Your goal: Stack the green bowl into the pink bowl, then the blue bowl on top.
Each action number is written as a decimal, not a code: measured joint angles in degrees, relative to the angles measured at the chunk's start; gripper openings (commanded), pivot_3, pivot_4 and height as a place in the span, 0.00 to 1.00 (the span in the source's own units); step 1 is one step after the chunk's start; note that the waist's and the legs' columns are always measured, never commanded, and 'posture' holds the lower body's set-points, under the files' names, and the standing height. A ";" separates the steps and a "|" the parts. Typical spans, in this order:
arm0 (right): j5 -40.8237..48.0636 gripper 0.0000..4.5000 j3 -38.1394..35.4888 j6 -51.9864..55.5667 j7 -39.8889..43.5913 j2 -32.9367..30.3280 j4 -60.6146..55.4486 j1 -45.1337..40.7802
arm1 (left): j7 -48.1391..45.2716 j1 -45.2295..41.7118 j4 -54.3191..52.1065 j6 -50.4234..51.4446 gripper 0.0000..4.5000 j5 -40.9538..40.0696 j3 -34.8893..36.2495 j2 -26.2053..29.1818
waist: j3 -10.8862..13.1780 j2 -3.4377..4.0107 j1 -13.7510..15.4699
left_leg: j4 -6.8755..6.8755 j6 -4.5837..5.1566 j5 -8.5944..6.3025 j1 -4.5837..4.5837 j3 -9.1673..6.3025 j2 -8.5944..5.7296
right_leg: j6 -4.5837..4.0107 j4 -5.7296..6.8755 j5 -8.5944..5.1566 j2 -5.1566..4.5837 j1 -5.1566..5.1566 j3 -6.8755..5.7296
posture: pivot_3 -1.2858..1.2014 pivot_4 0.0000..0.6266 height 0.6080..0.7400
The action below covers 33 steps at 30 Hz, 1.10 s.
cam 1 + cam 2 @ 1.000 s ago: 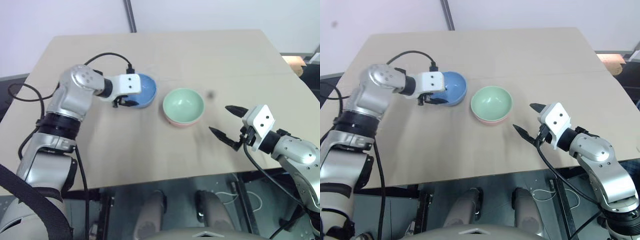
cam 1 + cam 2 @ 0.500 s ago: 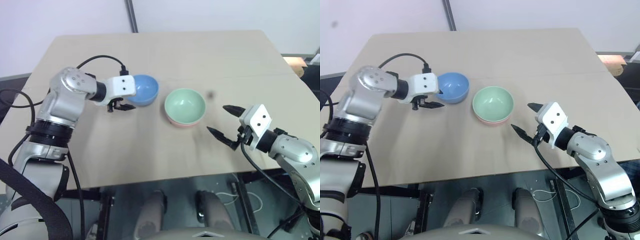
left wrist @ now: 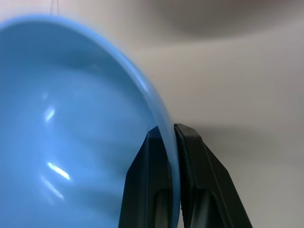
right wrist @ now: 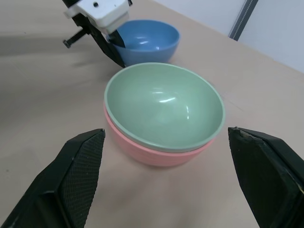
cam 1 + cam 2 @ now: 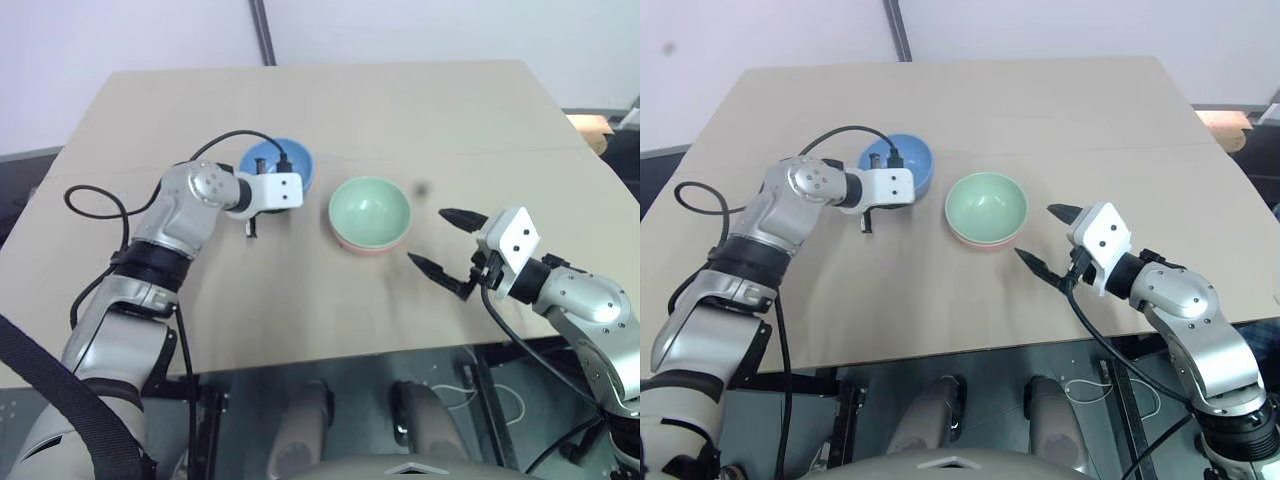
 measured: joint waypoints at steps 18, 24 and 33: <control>0.11 1.00 -3.51 -0.38 -1.44 -0.39 -0.79 3.76 | -17.34 0.08 -21.11 -2.44 0.55 -20.77 3.92 -2.52 | -0.03 0.06 0.02 | 0.17 0.00 0.00 0.08 0.02 0.04 | -0.08 0.13 -0.06 0.03 0.07 0.02 | 0.52 0.24 1.00; -0.23 1.00 -3.44 -0.39 -2.16 -0.34 -1.10 4.22 | -15.61 -0.08 -17.63 -5.23 0.94 -20.89 3.22 -6.89 | -0.02 0.04 0.17 | 0.33 0.00 0.00 0.00 0.00 0.00 | -0.08 0.14 -0.05 0.01 0.09 0.02 | 0.52 0.24 1.00; -0.14 1.00 -3.20 -0.80 -1.74 -0.37 -1.36 3.95 | -10.63 2.81 -24.10 12.94 0.94 -33.02 16.79 -4.47 | -0.02 0.06 -0.48 | 0.33 0.00 0.00 0.06 0.00 0.06 | -0.07 0.23 -0.05 0.03 0.06 0.02 | 0.52 0.24 1.00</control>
